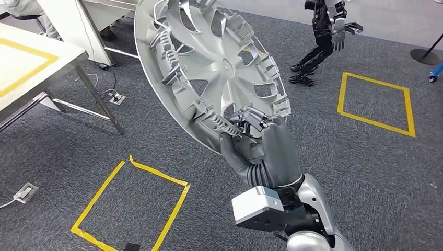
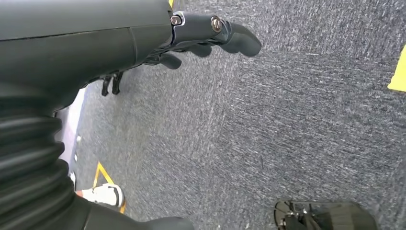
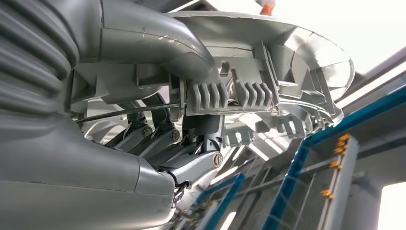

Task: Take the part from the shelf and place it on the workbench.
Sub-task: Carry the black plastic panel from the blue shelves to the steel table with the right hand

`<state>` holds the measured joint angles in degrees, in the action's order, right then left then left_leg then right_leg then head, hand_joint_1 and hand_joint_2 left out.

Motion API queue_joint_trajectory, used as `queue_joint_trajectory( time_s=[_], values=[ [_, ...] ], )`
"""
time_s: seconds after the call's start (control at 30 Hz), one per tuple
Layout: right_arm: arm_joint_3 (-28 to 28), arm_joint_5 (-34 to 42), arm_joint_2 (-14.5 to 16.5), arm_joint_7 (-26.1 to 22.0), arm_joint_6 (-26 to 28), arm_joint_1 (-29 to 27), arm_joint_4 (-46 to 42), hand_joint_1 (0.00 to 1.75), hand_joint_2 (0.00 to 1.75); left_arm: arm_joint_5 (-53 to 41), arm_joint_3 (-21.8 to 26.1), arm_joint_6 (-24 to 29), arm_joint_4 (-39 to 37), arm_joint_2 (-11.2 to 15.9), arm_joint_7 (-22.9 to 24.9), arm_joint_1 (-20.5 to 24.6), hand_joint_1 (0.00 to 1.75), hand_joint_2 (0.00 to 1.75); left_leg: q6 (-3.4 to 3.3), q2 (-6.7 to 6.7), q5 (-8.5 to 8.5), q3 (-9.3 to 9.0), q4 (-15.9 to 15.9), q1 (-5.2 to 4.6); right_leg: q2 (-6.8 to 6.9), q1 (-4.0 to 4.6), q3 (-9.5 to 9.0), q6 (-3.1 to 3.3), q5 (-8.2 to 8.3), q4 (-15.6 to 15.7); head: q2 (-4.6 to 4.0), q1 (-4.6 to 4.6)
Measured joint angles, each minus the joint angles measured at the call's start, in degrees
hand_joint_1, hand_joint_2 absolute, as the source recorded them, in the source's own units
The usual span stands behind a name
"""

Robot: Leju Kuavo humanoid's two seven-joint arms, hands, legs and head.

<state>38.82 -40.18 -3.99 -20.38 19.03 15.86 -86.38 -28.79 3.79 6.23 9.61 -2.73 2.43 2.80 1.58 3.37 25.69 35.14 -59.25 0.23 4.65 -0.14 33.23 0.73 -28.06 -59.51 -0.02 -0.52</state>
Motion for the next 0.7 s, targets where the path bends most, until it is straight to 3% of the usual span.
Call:
queue_joint_trajectory(
  time_s=[0.07, 0.13, 0.17, 0.23, 0.3, 0.33, 0.37, 0.4, 0.47, 0.53, 0.57, 0.63, 0.7],
  values=[
    [0.00, 0.00, 0.31, -0.04, -0.25, 0.35, 0.04, 1.75, 1.75, 0.00, 0.02, 0.08, -0.02, 0.02, -0.01, 0.03, 0.00, 1.75, -0.86, -1.13, -0.05, 0.08, 0.13, -0.18, 0.81, -0.01, -0.25, -0.71, -0.19, 0.07, 0.00, 0.10],
    [0.00, 0.03, 0.68, -0.04, -0.51, 0.69, 0.10, 1.75, 1.75, 0.00, 0.05, 0.11, -0.04, 0.02, -0.02, -0.01, 0.00, 1.75, -1.60, -2.19, -0.25, -0.16, 0.46, -0.04, -0.30, -0.30, 0.01, -1.39, -1.18, -1.15, 0.01, 0.16],
    [0.00, 0.05, 0.79, -0.09, -0.62, 0.85, 0.18, 1.75, 1.75, 0.00, 0.10, 0.15, -0.03, 0.05, -0.04, 0.04, 0.00, 1.75, -1.92, -2.71, -0.37, -0.31, 0.63, 0.11, -1.54, -0.41, 0.93, -1.64, -2.42, -3.32, 0.01, 0.28],
    [0.00, 0.11, 0.83, -0.24, -0.79, 1.01, 0.45, 1.75, 1.75, 0.00, 0.32, 0.25, -0.02, 0.12, -0.14, 0.18, 0.00, 1.75, -2.27, -3.85, -0.41, -0.33, 0.64, 0.17, -3.72, -0.46, 4.54, -1.82, -5.76, -10.64, 0.01, 0.49],
    [0.00, 0.18, 0.83, -0.34, -0.92, 1.01, 0.79, 1.75, 1.75, 0.01, 0.51, 0.35, -0.03, 0.15, -0.22, 0.12, 0.00, 1.75, -2.36, -5.19, -0.35, -0.30, 0.47, 0.10, -4.25, -0.41, 7.74, -1.77, -7.10, -16.23, 0.01, 0.57],
    [0.01, 0.21, 0.84, -0.36, -0.97, 1.01, 0.92, 1.75, 1.75, 0.02, 0.55, 0.38, -0.03, 0.15, -0.23, 0.04, 0.00, 1.75, -2.37, -5.87, -0.32, -0.30, 0.36, 0.09, -4.33, -0.39, 8.02, -1.65, -6.18, -16.13, 0.01, 0.58],
    [0.01, 0.25, 0.84, -0.38, -1.00, 1.01, 1.03, 1.75, 1.75, 0.02, 0.57, 0.40, -0.04, 0.15, -0.23, -0.02, 0.00, 1.75, -2.34, -6.58, -0.29, -0.31, 0.26, 0.09, -4.53, -0.38, 7.14, -1.47, -4.28, -13.67, 0.01, 0.59],
    [0.02, 0.27, 0.85, -0.41, -1.02, 1.02, 1.10, 1.75, 1.75, 0.02, 0.59, 0.42, -0.04, 0.14, -0.25, -0.05, 0.00, 1.75, -2.28, -7.24, -0.26, -0.30, 0.16, 0.10, -4.96, -0.39, 5.55, -1.24, -2.04, -9.89, 0.01, 0.60],
    [0.02, 0.33, 0.86, -0.55, -1.03, 1.14, 1.19, 1.75, 1.75, 0.03, 0.63, 0.45, -0.04, 0.13, -0.27, -0.03, 0.00, 1.75, -1.85, -8.49, -0.23, -0.08, -0.05, 0.01, -6.53, -0.36, 2.49, -0.87, 0.67, -2.80, 0.01, 0.60],
    [0.03, 0.40, 0.95, -0.66, -1.05, 1.30, 1.28, 1.75, 1.75, 0.10, 0.68, 0.54, -0.04, 0.12, -0.34, -0.17, 0.00, 1.75, -1.10, -9.38, -0.32, 0.22, 0.00, 0.09, -7.17, -0.15, 1.58, -0.62, 0.86, -0.48, 0.01, 0.59],
    [0.03, 0.43, 1.08, -0.66, -1.07, 1.37, 1.33, 1.75, 1.75, 0.15, 0.71, 0.60, -0.06, 0.13, -0.39, -0.31, 0.00, 1.75, -0.68, -9.74, -0.39, 0.37, 0.15, 0.17, -6.78, -0.15, 1.49, -0.41, 1.00, -0.33, 0.01, 0.61],
    [0.04, 0.44, 1.52, -0.67, -1.13, 1.51, 1.41, 1.75, 1.75, 0.26, 0.84, 0.70, -0.11, 0.16, -0.46, -0.65, 0.00, 1.75, -0.11, -8.91, -0.03, 0.69, -0.30, 0.25, -5.96, -0.31, 1.09, 0.31, 1.34, 0.24, 0.01, 0.48],
    [0.05, 0.44, 1.89, -0.74, -1.19, 1.67, 1.47, 1.75, 1.75, 0.35, 0.96, 0.76, -0.15, 0.15, -0.57, -0.71, 0.00, 1.75, 0.31, -6.14, 2.44, 2.56, -4.43, 0.27, -4.99, -0.50, 0.78, 0.92, 1.64, 0.78, 0.01, 0.09]
  ],
)
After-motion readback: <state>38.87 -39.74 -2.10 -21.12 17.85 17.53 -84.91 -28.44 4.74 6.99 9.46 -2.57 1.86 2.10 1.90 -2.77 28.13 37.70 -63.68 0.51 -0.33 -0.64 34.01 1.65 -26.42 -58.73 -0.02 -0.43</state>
